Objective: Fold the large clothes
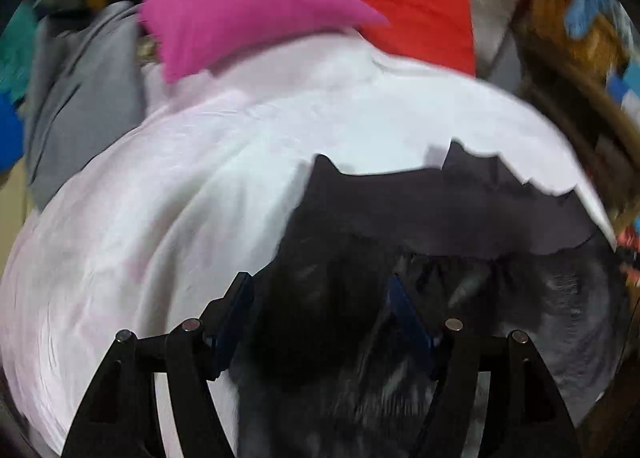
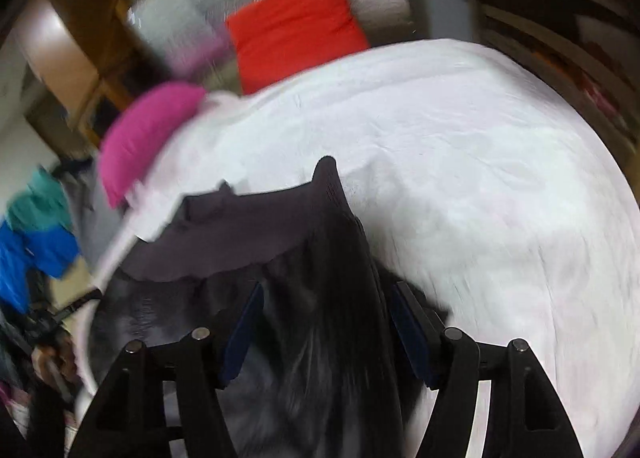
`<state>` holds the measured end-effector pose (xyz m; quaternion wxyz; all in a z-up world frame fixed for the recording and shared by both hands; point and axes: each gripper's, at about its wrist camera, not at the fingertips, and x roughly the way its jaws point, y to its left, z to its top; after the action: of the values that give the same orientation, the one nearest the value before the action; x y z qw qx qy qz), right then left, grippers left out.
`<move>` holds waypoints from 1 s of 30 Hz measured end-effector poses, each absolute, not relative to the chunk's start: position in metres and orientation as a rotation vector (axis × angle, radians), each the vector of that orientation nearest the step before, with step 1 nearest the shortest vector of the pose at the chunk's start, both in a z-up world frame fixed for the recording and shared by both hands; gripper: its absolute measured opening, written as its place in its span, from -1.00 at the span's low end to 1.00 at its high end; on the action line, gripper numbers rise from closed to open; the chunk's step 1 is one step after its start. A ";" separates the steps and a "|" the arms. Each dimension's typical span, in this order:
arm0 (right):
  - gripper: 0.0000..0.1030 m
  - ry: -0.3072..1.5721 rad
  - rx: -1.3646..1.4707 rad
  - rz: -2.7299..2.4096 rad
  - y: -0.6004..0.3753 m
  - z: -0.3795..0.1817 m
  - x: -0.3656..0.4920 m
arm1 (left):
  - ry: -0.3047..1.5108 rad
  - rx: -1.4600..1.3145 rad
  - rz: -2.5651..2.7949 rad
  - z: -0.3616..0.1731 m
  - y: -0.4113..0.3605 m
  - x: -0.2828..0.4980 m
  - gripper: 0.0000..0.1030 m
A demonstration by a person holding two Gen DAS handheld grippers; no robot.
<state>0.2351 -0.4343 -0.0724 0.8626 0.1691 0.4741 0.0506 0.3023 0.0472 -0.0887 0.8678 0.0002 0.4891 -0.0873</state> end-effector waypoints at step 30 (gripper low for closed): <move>0.60 0.775 0.233 -0.015 -0.335 -0.028 0.113 | 0.882 0.111 -0.051 -0.061 0.013 0.191 0.35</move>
<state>0.1131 -0.3346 -0.0279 0.9193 0.1132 0.3768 -0.0074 0.1910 0.0127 -0.0608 0.9026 0.0539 0.4264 -0.0249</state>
